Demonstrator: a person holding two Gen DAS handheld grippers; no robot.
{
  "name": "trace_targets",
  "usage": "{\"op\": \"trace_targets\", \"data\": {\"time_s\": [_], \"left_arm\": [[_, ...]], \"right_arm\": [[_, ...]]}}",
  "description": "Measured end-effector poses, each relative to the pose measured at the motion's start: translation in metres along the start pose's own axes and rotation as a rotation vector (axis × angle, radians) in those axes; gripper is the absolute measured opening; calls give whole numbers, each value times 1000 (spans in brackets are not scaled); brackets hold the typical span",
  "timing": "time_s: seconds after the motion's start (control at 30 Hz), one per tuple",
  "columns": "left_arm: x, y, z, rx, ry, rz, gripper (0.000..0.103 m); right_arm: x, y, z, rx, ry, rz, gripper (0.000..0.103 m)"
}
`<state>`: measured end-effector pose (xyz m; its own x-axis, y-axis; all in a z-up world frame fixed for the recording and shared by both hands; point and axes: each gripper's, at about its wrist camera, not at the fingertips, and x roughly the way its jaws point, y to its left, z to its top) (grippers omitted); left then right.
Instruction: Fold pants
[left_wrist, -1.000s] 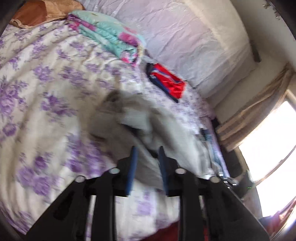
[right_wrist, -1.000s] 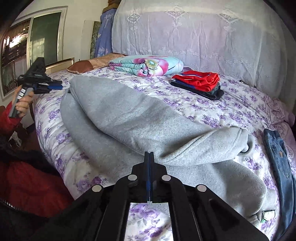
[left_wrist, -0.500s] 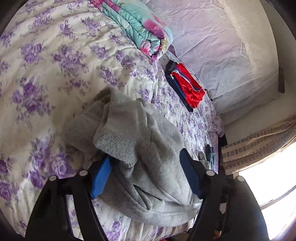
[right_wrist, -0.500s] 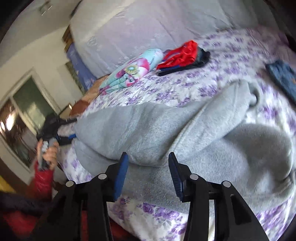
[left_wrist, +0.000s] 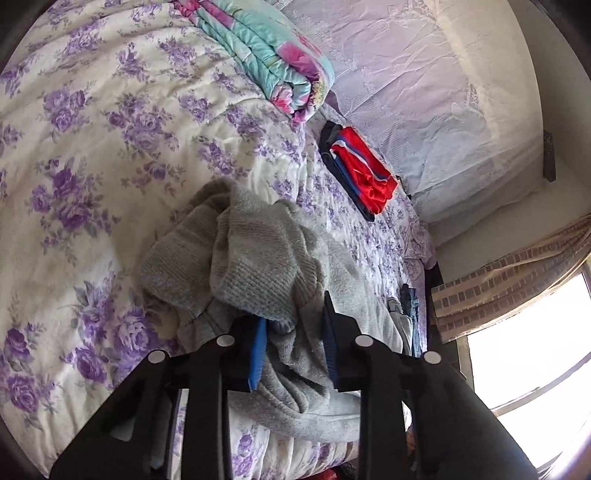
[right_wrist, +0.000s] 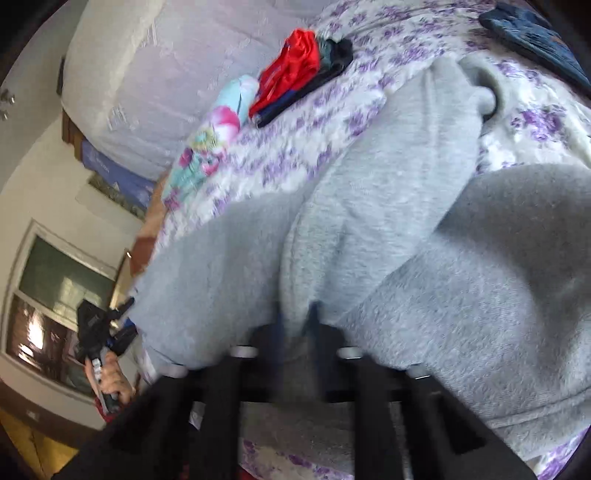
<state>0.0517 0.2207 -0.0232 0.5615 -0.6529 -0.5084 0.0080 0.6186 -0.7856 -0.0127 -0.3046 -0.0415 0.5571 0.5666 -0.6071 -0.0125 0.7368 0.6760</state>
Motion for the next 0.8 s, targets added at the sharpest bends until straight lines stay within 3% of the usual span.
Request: {"op": "trace_targets", "data": {"time_s": [0.13, 0.2, 0.3, 0.43, 0.53, 0.6, 0.63, 0.7, 0.73, 0.8], "left_arm": [[-11, -5, 1, -4, -5, -27, 25], [-20, -5, -6, -5, -7, -46, 25], [-28, 4, -24, 2, 14, -43, 25], [-12, 36, -47, -36, 78, 49, 29], [-23, 44, -54, -71, 60, 5, 32], [-47, 29, -56, -12, -21, 54, 31], [-60, 17, -59, 36, -77, 125, 32], [-78, -14, -67, 153, -156, 237, 35], [-79, -23, -70, 181, -160, 240, 38], [-71, -51, -77, 256, -129, 208, 48]], "right_arm": [[-37, 28, -13, -105, -103, 15, 7], [-53, 34, -24, -111, -107, 40, 7], [-65, 30, -45, -124, -71, 50, 7], [-32, -12, -68, -53, 56, -3, 8], [-22, -33, -69, 34, 76, 63, 7], [-30, -29, -64, 24, 94, 65, 17], [-37, -24, -62, 0, 98, 40, 25], [-59, -6, -57, -101, 50, -14, 26], [-70, 3, -56, -152, 12, -47, 26], [-92, 25, -45, -252, -102, -132, 38]]}}
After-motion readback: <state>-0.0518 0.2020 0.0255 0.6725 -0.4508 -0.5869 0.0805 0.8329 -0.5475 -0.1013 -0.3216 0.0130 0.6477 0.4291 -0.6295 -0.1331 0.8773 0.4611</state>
